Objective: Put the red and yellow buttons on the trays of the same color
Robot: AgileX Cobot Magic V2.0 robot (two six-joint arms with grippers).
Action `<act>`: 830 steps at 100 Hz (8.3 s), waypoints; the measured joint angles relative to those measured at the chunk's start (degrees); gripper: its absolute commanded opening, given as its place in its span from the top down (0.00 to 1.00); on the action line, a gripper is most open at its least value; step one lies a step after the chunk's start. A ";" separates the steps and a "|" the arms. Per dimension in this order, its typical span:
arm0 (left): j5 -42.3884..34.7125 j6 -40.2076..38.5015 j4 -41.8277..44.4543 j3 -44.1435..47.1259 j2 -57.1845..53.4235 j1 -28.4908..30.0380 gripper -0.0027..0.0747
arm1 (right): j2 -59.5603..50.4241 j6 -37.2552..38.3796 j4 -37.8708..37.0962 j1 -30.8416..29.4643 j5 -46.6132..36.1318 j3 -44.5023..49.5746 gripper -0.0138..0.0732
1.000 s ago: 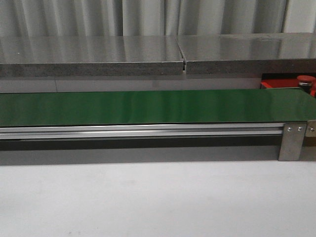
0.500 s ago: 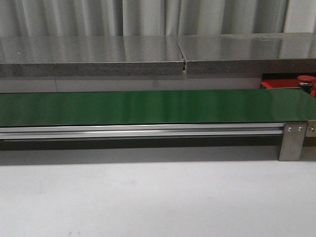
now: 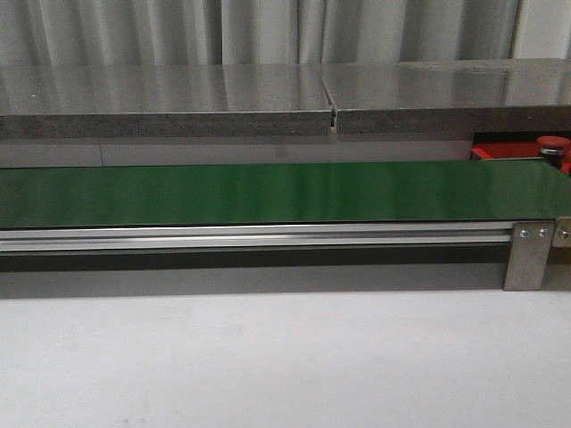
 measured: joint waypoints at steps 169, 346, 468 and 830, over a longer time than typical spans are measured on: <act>9.07 -1.06 2.95 -12.99 1.95 0.00 0.81 | 0.00 0.00 0.00 0.00 0.00 0.00 0.85; -0.73 5.53 -0.66 2.36 -3.46 4.21 0.28 | 0.00 0.00 0.00 0.00 0.00 0.00 0.85; 3.41 4.96 -0.16 -27.47 22.50 4.34 0.61 | 0.00 0.00 0.00 0.00 0.00 0.00 0.85; -15.54 23.94 1.19 41.01 -56.40 -31.52 0.99 | 0.00 -0.08 0.00 0.00 0.00 0.00 0.85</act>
